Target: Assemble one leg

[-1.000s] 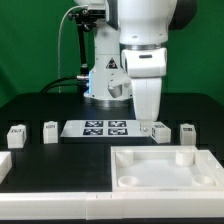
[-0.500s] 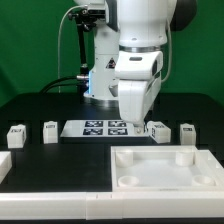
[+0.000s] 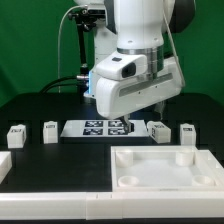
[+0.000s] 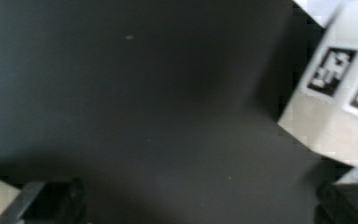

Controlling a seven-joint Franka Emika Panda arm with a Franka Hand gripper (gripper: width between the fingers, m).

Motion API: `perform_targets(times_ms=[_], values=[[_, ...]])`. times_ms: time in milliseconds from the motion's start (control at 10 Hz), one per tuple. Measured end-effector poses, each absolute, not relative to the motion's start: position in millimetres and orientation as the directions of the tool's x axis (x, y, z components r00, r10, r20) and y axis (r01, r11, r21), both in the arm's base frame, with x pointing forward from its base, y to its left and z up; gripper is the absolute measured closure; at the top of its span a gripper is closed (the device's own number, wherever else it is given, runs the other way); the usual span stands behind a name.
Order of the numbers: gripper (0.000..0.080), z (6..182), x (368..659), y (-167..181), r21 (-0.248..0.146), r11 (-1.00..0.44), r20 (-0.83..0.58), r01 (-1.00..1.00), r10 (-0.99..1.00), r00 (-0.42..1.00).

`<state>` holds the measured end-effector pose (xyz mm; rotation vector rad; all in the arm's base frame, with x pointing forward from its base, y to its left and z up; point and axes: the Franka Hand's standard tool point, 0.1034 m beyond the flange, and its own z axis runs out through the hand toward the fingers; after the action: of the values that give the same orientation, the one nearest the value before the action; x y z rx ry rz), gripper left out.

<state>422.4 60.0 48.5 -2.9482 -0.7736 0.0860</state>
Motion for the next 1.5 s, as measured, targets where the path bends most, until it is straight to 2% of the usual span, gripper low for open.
perform_targets(times_ms=[200, 400, 800, 1000, 1500], values=[[0.0150, 49.4, 417.8, 80.0, -0.095, -0.972, -0.058, 0.215, 0.221, 0.974], [0.0150, 49.6, 411.4, 108.3, -0.085, -0.996, -0.087, -0.038, -0.031, 0.996], [0.0150, 51.5, 399.6, 161.6, -0.093, -0.995, -0.083, 0.026, 0.034, 0.996], [0.0150, 50.9, 397.5, 160.2, -0.089, -0.995, -0.108, 0.036, 0.045, 0.993], [0.0150, 55.6, 394.3, 155.9, -0.064, -0.997, -0.508, 0.044, 0.071, 0.858]])
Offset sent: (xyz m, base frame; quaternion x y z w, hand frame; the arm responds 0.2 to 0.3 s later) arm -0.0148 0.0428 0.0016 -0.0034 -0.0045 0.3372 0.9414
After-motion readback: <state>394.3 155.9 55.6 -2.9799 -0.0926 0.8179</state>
